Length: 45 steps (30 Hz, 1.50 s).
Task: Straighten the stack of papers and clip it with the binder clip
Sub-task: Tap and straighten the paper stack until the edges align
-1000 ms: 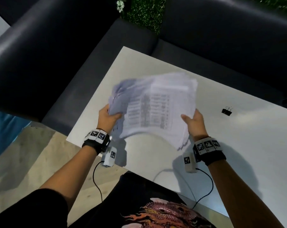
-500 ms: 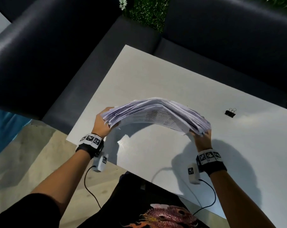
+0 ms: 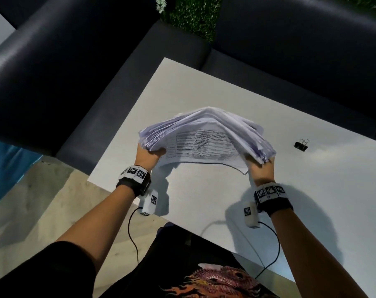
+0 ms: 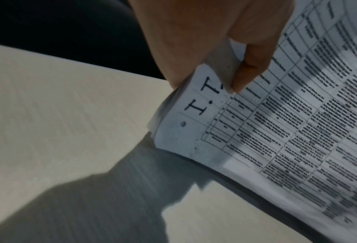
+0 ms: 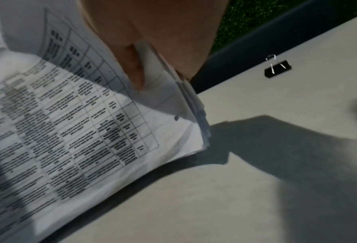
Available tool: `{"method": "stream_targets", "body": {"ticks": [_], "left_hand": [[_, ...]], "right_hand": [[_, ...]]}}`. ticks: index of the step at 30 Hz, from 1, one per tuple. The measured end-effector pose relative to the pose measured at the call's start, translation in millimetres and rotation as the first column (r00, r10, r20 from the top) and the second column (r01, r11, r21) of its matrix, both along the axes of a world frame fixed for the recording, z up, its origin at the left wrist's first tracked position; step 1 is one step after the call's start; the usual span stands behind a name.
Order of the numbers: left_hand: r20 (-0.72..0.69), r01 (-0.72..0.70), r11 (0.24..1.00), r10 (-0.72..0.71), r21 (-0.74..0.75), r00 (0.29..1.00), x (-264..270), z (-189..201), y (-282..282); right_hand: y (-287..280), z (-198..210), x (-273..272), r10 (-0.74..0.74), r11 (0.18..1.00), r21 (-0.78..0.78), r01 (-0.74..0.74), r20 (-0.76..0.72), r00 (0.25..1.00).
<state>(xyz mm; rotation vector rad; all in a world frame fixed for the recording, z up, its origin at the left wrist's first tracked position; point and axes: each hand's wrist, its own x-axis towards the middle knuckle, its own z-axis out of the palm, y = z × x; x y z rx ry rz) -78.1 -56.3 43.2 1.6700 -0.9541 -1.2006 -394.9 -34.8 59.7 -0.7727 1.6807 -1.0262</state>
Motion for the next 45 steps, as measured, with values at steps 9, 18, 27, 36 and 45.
{"method": "stream_targets", "body": {"ticks": [9, 18, 27, 36, 45], "left_hand": [[-0.003, 0.017, 1.0, -0.017, -0.011, 1.0, 13, -6, 22], [-0.036, 0.128, 0.991, -0.126, 0.044, 0.991, 33, -6, 18], [-0.093, 0.124, 0.977, -0.109, 0.175, 0.99, 19, 5, 14], [-0.427, 0.045, 0.888, 0.175, 0.457, 0.887, 4, -17, 45], [-0.518, 0.308, 0.591, 0.223, 0.745, 0.826, -22, -36, 73]], "right_hand": [[16, -3, -2, 0.197, 0.962, -0.17, -0.212, -0.102, 0.975], [12, -5, -7, 0.132, 0.991, -0.019, -0.131, 0.071, 0.989], [-6, 7, -17, 0.151, 0.988, 0.003, -0.151, -0.009, 0.988], [31, -30, -19, 0.238, 0.85, 0.315, -0.423, 0.488, 0.84], [27, -72, 44, -0.245, 0.884, 0.458, 0.093, 0.284, 0.927]]}}
